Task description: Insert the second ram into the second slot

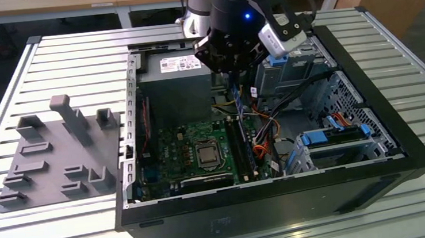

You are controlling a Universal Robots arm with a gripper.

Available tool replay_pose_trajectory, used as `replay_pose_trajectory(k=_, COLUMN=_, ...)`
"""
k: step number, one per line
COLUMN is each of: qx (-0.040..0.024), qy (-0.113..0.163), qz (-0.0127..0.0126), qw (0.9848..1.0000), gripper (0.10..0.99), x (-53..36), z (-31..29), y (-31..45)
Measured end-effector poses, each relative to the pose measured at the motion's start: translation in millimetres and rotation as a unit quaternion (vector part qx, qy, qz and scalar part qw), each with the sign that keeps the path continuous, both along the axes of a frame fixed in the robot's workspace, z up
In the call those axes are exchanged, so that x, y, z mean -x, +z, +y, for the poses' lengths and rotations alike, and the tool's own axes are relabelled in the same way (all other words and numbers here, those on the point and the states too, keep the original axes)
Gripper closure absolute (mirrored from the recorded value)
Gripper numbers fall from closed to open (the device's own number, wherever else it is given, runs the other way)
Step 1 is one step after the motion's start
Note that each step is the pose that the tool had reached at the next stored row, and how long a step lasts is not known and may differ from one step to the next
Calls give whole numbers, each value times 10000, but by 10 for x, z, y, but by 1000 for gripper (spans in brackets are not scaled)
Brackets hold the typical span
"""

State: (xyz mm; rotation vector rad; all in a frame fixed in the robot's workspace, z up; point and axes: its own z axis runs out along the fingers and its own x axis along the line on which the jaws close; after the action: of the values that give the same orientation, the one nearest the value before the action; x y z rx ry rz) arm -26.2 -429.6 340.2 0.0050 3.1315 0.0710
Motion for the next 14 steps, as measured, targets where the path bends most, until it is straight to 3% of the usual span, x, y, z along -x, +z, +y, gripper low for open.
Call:
replay_pose_trajectory(k=9, qx=0, qy=0, qz=0, qw=10000, gripper=949, x=0, z=0, y=-46)
replay_pose_trajectory(k=14, qx=0, qy=0, qz=32, qw=10000, gripper=949, x=0, z=0, y=-87)
